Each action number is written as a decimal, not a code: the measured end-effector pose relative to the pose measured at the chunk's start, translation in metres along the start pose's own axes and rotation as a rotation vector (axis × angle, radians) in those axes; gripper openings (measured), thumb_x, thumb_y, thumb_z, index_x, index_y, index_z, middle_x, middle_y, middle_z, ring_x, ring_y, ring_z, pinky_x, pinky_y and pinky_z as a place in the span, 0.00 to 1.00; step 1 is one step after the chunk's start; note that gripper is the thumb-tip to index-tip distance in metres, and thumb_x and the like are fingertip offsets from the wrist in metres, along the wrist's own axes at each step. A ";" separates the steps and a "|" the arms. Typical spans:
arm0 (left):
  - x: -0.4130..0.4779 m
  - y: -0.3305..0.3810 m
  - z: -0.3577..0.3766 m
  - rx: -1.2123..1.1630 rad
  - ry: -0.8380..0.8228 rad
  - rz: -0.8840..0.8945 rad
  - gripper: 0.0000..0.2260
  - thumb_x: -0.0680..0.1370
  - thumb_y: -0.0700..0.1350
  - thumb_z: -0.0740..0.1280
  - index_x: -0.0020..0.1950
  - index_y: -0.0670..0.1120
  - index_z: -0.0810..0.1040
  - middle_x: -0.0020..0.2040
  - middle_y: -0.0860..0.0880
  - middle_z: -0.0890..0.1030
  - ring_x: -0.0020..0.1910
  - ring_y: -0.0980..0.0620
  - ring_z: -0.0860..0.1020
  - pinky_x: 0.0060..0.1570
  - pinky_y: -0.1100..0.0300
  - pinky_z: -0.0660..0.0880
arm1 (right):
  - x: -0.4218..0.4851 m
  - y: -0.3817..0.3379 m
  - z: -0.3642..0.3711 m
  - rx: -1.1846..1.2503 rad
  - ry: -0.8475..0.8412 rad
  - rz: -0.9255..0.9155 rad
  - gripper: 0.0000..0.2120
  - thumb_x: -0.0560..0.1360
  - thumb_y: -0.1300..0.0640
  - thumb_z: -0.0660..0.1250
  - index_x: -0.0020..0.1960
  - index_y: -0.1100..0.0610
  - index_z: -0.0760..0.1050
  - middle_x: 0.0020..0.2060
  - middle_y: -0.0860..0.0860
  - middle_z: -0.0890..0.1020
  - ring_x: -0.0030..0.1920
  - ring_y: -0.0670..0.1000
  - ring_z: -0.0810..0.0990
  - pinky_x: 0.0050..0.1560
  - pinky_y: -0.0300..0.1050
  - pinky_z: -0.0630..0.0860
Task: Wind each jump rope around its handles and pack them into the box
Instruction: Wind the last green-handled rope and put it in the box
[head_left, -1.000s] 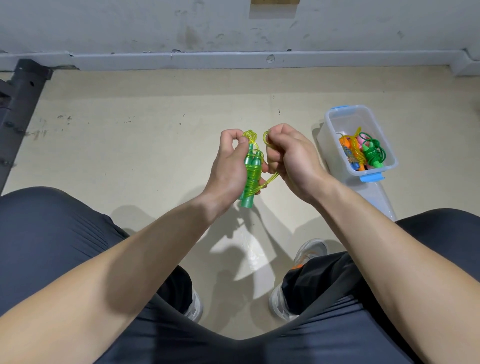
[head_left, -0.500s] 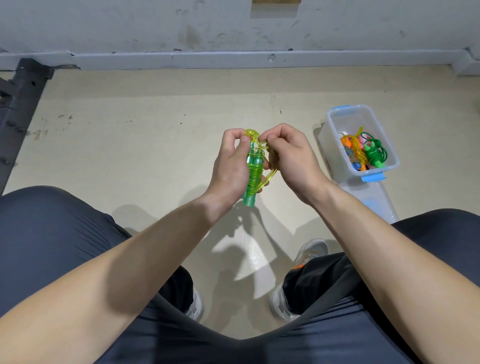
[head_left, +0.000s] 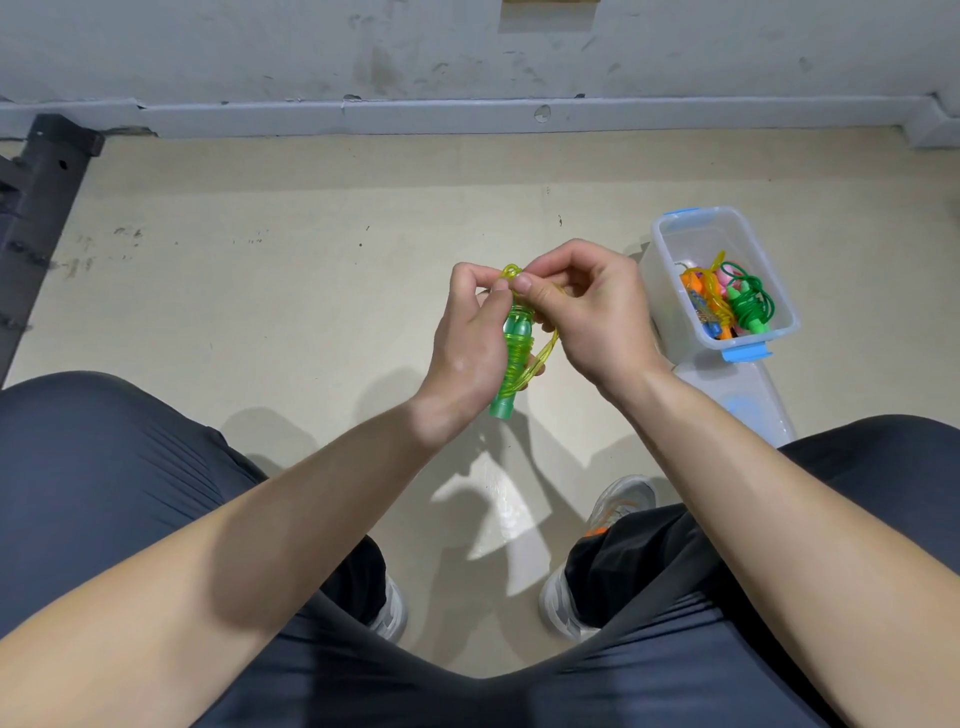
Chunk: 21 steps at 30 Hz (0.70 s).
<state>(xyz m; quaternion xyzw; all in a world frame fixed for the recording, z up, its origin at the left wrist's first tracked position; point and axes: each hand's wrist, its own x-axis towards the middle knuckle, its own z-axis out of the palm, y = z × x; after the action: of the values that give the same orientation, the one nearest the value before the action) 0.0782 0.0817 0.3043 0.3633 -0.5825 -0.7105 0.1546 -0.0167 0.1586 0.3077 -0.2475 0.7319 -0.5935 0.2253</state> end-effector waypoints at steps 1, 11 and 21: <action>0.000 -0.001 0.000 -0.002 -0.008 0.000 0.04 0.85 0.47 0.57 0.53 0.48 0.67 0.47 0.38 0.81 0.29 0.41 0.79 0.24 0.58 0.73 | 0.000 0.001 0.000 -0.019 0.010 -0.008 0.06 0.72 0.59 0.77 0.40 0.53 0.81 0.30 0.52 0.81 0.32 0.49 0.78 0.35 0.49 0.77; 0.002 -0.006 0.005 0.027 0.117 0.088 0.06 0.82 0.46 0.60 0.51 0.53 0.76 0.46 0.51 0.80 0.46 0.51 0.79 0.51 0.47 0.76 | -0.012 0.004 0.011 -0.365 0.220 -0.306 0.04 0.74 0.58 0.73 0.41 0.56 0.81 0.35 0.46 0.81 0.37 0.44 0.76 0.40 0.34 0.70; -0.003 0.000 0.004 -0.132 0.084 -0.033 0.06 0.80 0.48 0.63 0.49 0.48 0.79 0.44 0.50 0.81 0.43 0.51 0.79 0.46 0.49 0.77 | -0.009 0.008 0.008 -0.406 0.259 -0.320 0.06 0.77 0.56 0.71 0.43 0.56 0.78 0.35 0.44 0.79 0.38 0.46 0.77 0.41 0.33 0.70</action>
<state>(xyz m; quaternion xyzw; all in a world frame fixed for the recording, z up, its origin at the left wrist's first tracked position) 0.0778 0.0870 0.3054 0.3915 -0.5213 -0.7339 0.1906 -0.0054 0.1596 0.2987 -0.3220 0.8100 -0.4897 -0.0208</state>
